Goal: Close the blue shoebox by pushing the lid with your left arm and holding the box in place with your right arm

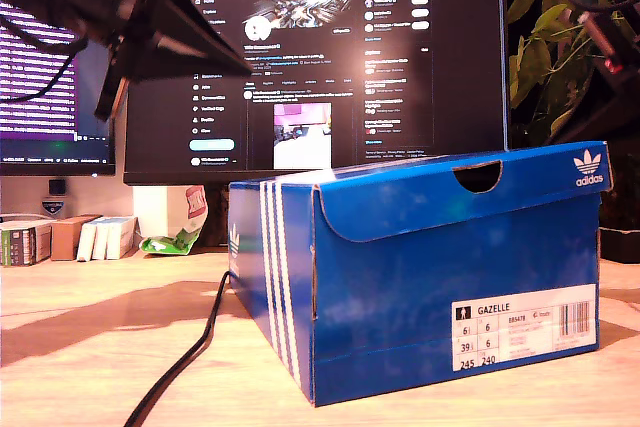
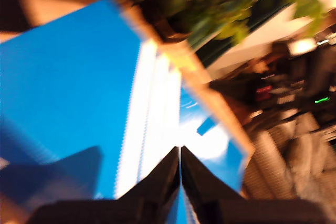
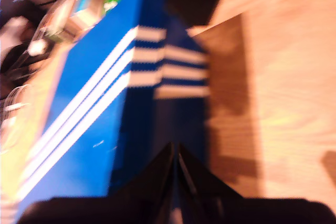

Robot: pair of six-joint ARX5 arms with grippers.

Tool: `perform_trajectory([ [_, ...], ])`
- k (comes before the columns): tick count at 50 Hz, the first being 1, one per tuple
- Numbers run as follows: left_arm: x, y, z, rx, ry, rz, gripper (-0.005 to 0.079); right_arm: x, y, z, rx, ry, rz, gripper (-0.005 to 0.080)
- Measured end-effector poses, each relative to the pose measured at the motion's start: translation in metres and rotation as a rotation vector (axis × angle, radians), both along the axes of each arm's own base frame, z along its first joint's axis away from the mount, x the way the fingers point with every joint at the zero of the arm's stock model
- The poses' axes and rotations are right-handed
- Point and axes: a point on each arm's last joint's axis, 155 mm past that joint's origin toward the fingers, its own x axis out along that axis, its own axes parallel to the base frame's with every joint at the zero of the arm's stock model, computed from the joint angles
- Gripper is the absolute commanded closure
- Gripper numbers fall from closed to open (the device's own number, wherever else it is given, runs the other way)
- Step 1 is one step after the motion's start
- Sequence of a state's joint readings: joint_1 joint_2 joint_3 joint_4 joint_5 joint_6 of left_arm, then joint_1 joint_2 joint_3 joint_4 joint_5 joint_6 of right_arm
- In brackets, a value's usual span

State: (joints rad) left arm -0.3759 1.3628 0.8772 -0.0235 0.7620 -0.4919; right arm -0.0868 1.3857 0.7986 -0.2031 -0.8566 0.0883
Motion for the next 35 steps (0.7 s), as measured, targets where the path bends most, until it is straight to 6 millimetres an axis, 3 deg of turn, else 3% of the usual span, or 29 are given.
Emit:
perform_trajectory([
  [9, 0.002, 0.003, -0.001, 0.012, -0.017, 0.001, 0.0761, -0.013, 0.018, -0.003, 0.020, 0.037, 0.063, 0.0762],
  [18, 0.007, 0.010, -0.001, 0.021, -0.036, 0.015, 0.0761, -0.028, 0.040, 0.007, 0.090, 0.038, 0.164, 0.0763],
  [35, 0.009, 0.011, -0.001, 0.021, -0.036, 0.021, 0.0761, -0.046, 0.054, 0.000, 0.087, 0.093, 0.223, 0.0763],
])
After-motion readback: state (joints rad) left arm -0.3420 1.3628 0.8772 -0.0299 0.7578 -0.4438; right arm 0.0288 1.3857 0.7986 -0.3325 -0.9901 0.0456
